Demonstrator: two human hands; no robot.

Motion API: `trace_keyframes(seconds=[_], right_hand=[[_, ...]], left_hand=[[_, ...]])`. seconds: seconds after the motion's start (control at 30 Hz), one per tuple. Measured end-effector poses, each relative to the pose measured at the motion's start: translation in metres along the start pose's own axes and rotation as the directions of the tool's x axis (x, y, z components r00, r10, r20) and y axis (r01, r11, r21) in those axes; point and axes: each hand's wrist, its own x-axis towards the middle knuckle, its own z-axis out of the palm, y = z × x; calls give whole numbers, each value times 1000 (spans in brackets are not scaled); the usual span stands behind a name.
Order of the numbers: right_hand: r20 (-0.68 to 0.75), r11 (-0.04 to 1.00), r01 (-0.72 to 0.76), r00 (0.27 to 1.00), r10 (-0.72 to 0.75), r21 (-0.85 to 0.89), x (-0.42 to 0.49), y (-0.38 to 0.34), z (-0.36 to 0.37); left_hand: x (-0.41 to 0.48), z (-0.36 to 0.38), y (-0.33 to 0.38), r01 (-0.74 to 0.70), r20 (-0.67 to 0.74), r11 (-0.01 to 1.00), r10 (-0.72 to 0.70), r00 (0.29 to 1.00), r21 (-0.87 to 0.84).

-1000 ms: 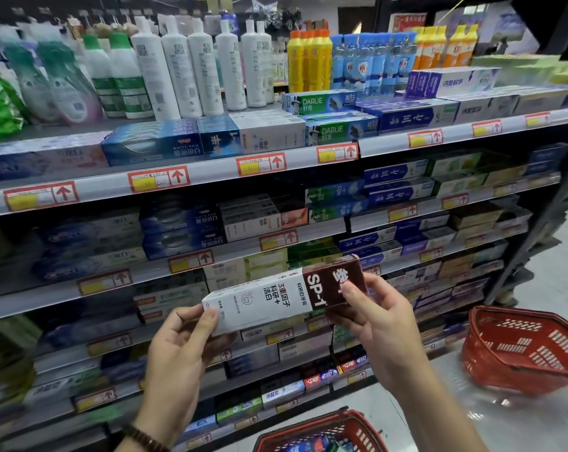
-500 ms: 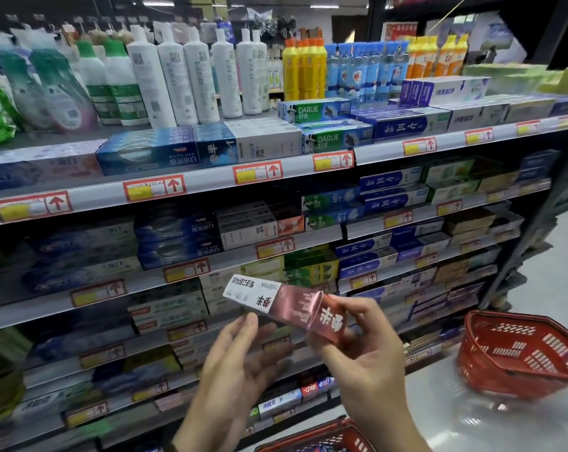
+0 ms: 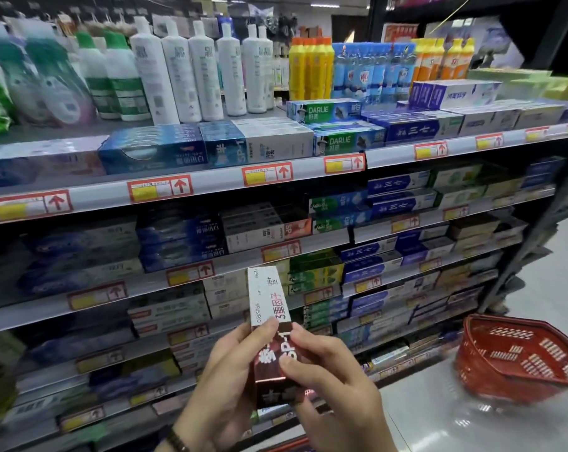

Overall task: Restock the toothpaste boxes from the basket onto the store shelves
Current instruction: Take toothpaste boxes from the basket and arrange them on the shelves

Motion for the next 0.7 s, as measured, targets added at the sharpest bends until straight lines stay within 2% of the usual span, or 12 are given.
trace_keyframes(seconds=[0.27,0.47,0.57,0.7], right_hand=[[42,995,-52,998,56,-83,6,2,21],[232,975,-174,951,204,-140,5,6,32],[189,966,-223,951,246,-133,6,6,44],[75,968,-251,965,253,-30,18,10,56]], left_hand=[[22,-28,15,35,35,998,-37,999,56],[48,-56,28,35,48,988,-43,998,151],[58,-70,32,46,88,984,-62,994,172],[71,-82,37,56,120,978,-81,989,200]])
